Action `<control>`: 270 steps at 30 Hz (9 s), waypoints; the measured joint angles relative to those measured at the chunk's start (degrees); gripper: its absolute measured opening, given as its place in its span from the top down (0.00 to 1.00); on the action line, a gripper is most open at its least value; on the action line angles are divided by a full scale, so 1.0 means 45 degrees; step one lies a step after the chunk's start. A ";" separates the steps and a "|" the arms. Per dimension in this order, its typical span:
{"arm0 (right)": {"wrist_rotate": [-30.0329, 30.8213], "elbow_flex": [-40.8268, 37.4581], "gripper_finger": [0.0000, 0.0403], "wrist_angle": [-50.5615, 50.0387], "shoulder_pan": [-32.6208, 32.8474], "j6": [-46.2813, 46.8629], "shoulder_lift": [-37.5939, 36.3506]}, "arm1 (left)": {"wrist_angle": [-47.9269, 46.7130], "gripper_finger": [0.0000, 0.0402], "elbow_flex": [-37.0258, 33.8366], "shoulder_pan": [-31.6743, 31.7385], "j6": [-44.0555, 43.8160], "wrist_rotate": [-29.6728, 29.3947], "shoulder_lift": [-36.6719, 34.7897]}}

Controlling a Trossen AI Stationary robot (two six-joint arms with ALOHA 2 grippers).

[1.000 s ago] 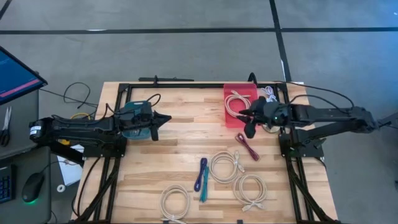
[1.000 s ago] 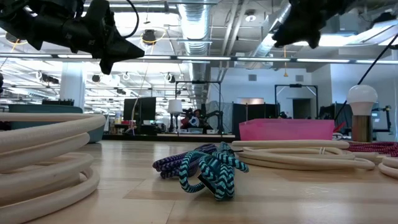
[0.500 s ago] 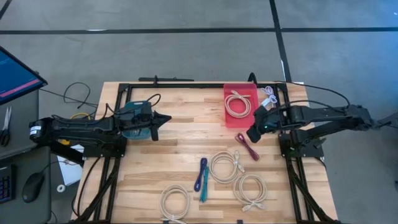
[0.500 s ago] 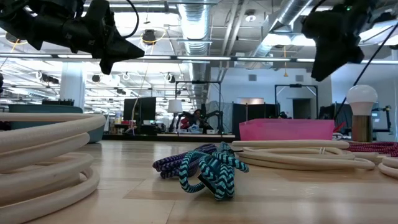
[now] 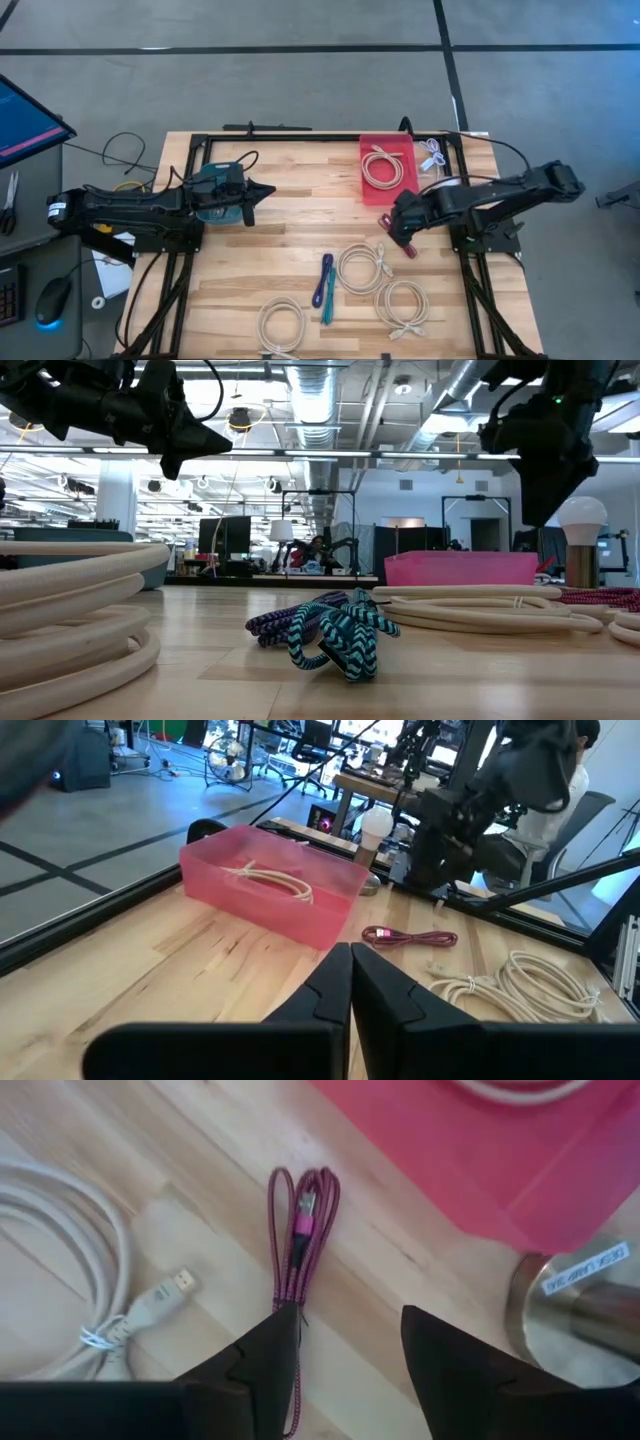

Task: Pick & Place USB Port
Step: Put the pink charger cable in the blue bin, then put the brown display cable in the pink bin

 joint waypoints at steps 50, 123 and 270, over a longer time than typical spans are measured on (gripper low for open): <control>-0.2015 -0.4002 0.97 0.5197 0.1359 0.1534 0.0417 | -0.0003 0.97 0.0000 0.0003 0.0000 0.0005 0.0002; -0.1767 0.4897 1.00 1.6347 -0.1987 -0.9902 0.7974 | 0.1897 0.68 -0.0010 -0.0005 -0.0092 0.1904 0.0001; -0.4332 -0.2905 0.85 0.9342 -0.1168 -0.4849 -0.0485 | -0.2464 0.78 0.0010 0.0575 0.0685 0.0476 -0.2516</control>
